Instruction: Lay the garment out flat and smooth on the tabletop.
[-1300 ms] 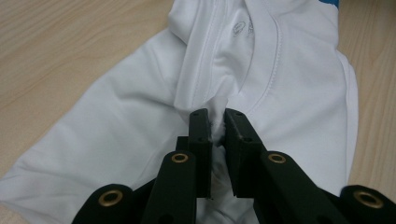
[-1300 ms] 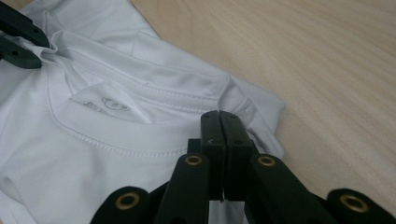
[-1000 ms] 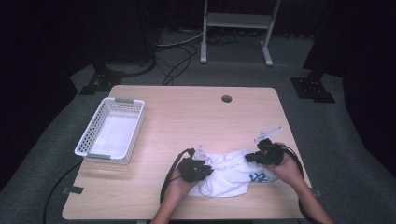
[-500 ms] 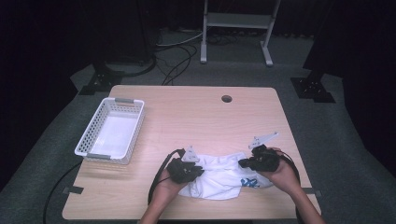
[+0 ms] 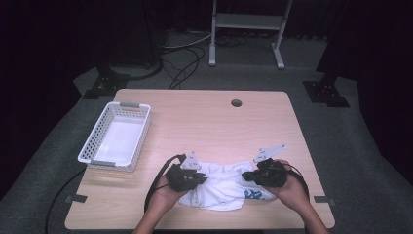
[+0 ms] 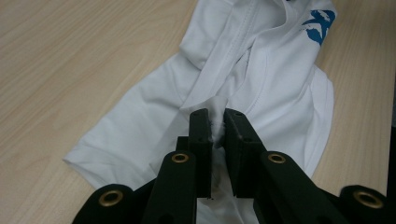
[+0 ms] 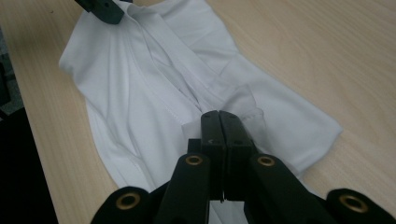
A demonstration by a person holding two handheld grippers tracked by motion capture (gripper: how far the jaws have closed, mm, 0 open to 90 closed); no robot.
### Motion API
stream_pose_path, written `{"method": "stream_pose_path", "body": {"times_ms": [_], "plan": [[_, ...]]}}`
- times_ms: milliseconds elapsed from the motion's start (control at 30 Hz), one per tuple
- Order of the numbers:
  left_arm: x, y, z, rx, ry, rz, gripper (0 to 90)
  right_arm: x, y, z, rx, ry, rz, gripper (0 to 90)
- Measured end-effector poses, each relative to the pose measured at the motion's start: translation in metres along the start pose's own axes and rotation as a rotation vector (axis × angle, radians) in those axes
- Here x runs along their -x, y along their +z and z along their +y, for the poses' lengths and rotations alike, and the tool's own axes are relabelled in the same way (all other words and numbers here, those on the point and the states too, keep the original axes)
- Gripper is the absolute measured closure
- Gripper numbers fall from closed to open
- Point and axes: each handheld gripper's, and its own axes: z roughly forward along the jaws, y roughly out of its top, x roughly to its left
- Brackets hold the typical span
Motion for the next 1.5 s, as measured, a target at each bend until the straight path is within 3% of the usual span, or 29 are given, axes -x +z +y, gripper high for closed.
{"method": "stream_pose_path", "body": {"times_ms": [233, 633, 1033, 1500], "plan": [[-0.007, -0.008, 0.007, -0.024, 0.046, -0.005, 83.7, -0.009, -0.009, 0.006, 0.018, -0.013, -0.012, 89.1], [-0.021, -0.025, 0.010, -0.015, 0.063, -0.051, 84.6, -0.015, -0.019, 0.012, 0.048, -0.005, -0.018, 89.0], [-0.018, -0.044, 0.026, -0.002, 0.131, -0.066, 84.6, -0.024, -0.031, 0.022, 0.073, -0.022, -0.003, 89.0], [-0.024, -0.062, 0.052, 0.011, 0.199, -0.061, 84.6, -0.021, -0.046, 0.037, 0.083, -0.062, -0.042, 89.0]]}}
